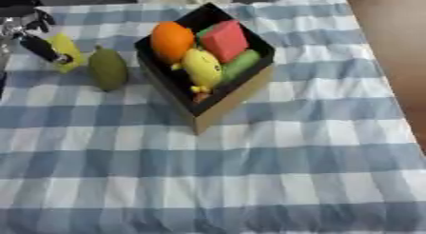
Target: Pick up objects on the table and place them in the box.
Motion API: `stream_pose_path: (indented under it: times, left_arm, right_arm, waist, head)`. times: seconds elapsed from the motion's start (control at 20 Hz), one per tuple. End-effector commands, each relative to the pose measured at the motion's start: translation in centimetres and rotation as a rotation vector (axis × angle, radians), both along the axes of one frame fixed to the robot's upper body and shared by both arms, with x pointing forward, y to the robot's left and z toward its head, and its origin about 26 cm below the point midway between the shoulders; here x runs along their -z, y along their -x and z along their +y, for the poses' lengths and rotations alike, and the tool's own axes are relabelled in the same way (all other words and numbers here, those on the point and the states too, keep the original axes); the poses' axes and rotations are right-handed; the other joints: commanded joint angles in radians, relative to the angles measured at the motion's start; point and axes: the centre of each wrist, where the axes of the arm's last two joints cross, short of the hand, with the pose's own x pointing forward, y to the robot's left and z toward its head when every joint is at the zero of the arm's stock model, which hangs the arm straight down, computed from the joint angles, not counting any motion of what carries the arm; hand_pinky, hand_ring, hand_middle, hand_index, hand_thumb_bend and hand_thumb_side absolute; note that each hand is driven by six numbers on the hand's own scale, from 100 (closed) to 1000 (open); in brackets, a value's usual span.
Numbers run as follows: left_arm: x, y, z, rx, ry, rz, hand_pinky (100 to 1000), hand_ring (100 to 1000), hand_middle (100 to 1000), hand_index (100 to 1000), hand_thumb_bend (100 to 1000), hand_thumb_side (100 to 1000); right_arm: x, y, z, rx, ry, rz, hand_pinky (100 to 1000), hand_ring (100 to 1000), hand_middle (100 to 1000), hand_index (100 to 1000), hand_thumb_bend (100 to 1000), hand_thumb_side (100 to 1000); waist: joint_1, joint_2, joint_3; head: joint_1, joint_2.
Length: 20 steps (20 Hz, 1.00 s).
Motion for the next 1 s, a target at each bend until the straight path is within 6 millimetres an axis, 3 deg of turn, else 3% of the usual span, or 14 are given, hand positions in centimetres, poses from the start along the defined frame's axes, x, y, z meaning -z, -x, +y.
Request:
stream_pose_path:
  times: [0.05, 1.0]
  left_arm:
    - [-1.9, 0.1, 0.5, -0.022, 0.006, -0.049, 953, 915, 778, 926, 507, 245]
    - [0.6, -0.4, 0.1, -0.101, 0.104, 0.011, 941, 916, 779, 911, 446, 212]
  right_arm:
    - [-0.7, 0.1, 0.0, -0.006, 0.082, -0.094, 1000, 1000, 308, 995, 100, 470]
    - [-0.6, -0.1, 0.4, -0.005, 0.079, -0.099, 1000, 1000, 300, 998, 100, 470]
  waist:
    - [0.0, 0.001, -0.001]
    - [-0.005, 0.019, -0.015]
  head:
    - [0.002, 0.002]
    - [0.009, -0.013]
